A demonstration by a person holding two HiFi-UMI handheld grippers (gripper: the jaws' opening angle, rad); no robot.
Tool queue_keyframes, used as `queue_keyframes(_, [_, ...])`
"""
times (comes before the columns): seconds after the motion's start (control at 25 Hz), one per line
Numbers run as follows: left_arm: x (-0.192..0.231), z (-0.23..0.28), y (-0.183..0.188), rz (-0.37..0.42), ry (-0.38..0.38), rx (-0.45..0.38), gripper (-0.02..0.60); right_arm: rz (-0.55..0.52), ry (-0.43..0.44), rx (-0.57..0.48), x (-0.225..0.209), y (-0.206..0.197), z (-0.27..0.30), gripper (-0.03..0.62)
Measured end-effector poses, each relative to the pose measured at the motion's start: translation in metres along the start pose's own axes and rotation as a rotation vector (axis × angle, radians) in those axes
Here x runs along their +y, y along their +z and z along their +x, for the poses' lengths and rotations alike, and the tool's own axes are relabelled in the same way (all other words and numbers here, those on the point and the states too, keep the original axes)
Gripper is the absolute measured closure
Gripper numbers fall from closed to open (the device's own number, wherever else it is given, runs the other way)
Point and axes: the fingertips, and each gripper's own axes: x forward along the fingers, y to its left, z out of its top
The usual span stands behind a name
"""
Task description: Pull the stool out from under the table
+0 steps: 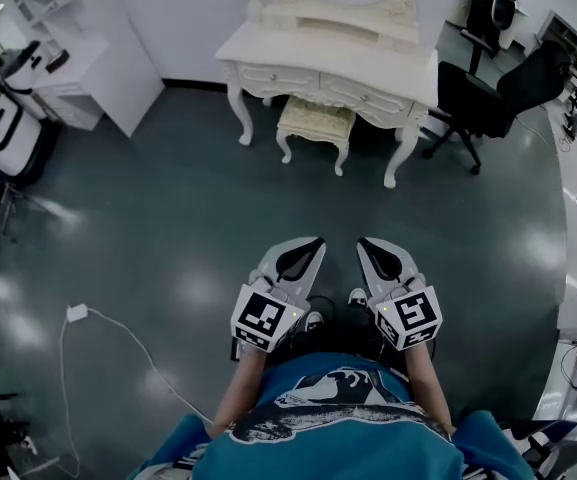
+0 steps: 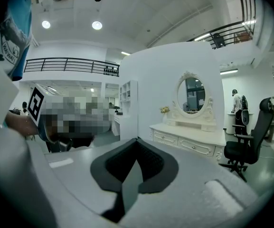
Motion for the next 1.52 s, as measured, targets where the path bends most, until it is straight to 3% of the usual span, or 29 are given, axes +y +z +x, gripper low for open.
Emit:
queue_keyframes(0.32, [0.008,0.012,-0.014,0.001,0.009,0.047,0.568,0.02,0.025,0.042,-0.001,-0.014,0.012,0.591])
queue_keyframes(0.64, [0.032,0.051,-0.016,-0.024,0.037,0.054,0.568,0.051,0.056,0.04,-0.038,-0.017,0.039,0.591])
queue_keyframes(0.96, [0.076,0.129,-0.008,-0.085,0.095,0.043,0.569,0.054,0.074,0.005,-0.131,-0.001,0.081,0.591])
queue_keyframes(1.24, [0.102,0.211,0.009,-0.092,0.148,0.04,0.569,0.046,0.086,-0.011,-0.227,0.017,0.108,0.591])
queue_keyframes(1.52, [0.119,0.265,0.013,-0.085,0.211,0.072,0.569,0.064,0.14,-0.015,-0.291,0.021,0.142,0.591])
